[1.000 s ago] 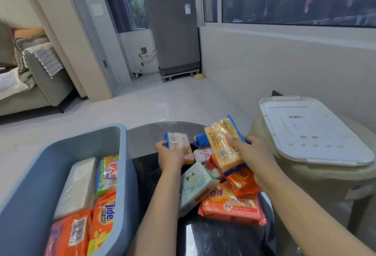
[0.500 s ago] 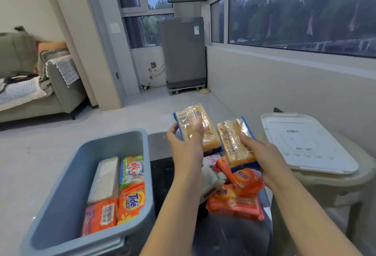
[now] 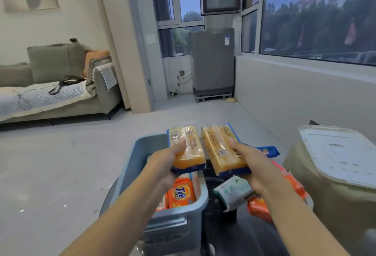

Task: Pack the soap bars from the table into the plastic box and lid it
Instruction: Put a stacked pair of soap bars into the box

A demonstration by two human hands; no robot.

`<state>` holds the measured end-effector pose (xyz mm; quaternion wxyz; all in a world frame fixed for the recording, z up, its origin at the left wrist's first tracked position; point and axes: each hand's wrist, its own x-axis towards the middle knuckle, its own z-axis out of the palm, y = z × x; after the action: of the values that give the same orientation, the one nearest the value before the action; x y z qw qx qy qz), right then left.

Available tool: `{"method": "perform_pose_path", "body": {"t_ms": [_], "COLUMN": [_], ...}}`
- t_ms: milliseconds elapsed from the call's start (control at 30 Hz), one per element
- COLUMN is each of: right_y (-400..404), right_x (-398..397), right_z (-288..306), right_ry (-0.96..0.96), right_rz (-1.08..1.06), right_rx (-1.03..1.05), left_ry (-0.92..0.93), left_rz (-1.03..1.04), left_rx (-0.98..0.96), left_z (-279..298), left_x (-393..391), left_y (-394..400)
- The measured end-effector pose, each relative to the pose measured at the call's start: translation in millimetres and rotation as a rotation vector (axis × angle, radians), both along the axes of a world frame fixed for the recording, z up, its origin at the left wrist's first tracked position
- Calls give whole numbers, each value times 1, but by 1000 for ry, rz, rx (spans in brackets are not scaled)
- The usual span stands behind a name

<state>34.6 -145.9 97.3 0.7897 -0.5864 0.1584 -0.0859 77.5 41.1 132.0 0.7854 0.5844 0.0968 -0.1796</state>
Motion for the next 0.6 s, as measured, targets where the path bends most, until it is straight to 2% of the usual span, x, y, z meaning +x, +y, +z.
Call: {"method": "perform_pose_path", "body": {"t_ms": [133,267,400,600], "right_y": [26,40,46,47], "right_x": [15,26,33,36], "right_z": [3,2,-1,-4], "right_ry": [-39,-50,-31,-13], "right_rz": [68,41,28,23], "right_rx": [6,-6,-54,-94], "left_ry": [81,121,85,10], "left_rz": [-3,4,-6,-38], "left_rx": [64,181,367,521], "left_z": [-6,-23,-45,-53], "left_x": [29,51,67,81], "left_y": [22,26,18,6]}}
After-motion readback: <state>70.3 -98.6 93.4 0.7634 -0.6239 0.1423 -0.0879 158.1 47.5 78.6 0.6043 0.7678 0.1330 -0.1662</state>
